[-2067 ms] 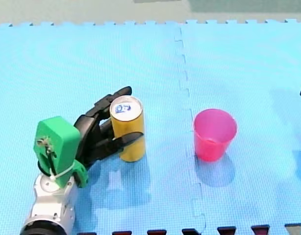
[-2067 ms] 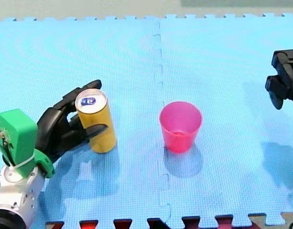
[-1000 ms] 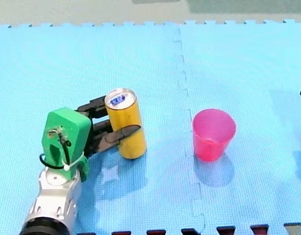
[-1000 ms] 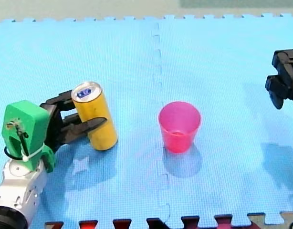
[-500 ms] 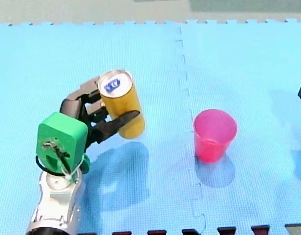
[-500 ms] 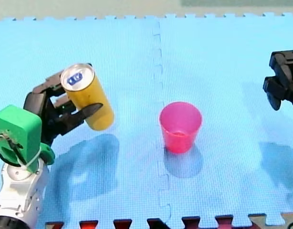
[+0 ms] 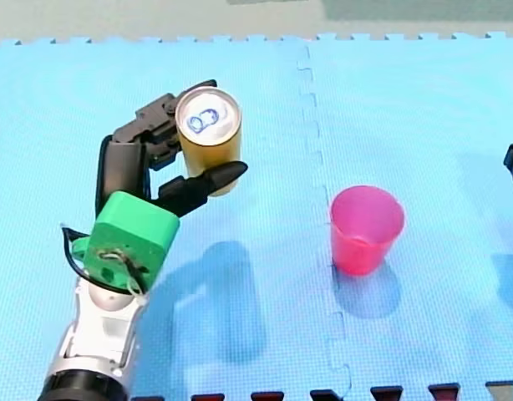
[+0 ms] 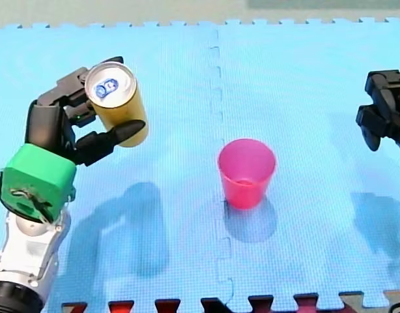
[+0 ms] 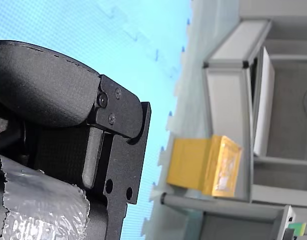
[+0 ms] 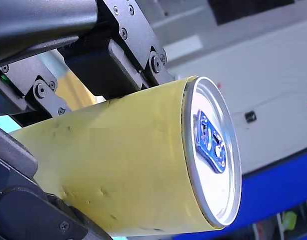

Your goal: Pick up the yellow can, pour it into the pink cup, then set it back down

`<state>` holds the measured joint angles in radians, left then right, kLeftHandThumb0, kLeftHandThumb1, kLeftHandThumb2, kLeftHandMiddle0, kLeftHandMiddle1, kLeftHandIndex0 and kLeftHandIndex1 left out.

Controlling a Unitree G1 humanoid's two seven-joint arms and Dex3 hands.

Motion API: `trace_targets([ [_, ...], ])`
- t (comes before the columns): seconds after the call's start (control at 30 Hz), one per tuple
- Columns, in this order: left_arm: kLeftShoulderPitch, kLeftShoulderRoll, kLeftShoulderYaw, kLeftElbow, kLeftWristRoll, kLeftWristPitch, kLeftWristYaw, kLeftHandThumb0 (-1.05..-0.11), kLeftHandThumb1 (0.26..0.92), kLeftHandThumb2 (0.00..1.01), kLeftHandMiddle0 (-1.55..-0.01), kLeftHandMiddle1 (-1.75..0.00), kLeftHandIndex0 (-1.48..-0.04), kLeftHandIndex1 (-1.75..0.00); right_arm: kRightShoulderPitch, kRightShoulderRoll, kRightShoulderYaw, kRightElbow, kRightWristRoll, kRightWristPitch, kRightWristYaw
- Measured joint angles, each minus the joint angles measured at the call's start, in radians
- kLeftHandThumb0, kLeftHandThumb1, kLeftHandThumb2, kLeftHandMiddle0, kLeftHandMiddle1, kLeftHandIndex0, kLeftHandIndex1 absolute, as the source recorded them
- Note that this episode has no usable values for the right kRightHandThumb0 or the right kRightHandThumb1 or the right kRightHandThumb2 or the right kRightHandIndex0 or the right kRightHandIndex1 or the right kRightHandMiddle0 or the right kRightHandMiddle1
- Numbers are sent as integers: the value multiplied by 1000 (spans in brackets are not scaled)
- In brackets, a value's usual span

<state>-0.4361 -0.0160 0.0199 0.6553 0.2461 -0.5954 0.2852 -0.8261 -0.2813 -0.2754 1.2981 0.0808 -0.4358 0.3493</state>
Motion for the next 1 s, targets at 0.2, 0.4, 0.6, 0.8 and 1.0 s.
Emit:
trace_targets([
  [0.2,-42,20,-47,12,169,96,169,-390,779,4,-1347,0,-1229,0,0,5,-1,1,0,0,0],
  [0.4,-128,26,-102,47,254,188,287,-419,784,3,-1331,0,-1213,0,1,12,-13,3,15,-1,11],
  [0.6,-203,28,-168,107,322,243,375,-431,776,0,-1338,-5,-1224,-6,2,19,-23,5,24,-1,24],
  [0.8,-266,23,-232,188,369,271,446,-430,770,0,-1346,-6,-1245,-10,1,23,-29,7,26,-2,24],
  [1.0,-300,20,-287,256,385,260,483,-428,765,0,-1347,-4,-1247,-5,1,28,-32,8,28,-3,22],
])
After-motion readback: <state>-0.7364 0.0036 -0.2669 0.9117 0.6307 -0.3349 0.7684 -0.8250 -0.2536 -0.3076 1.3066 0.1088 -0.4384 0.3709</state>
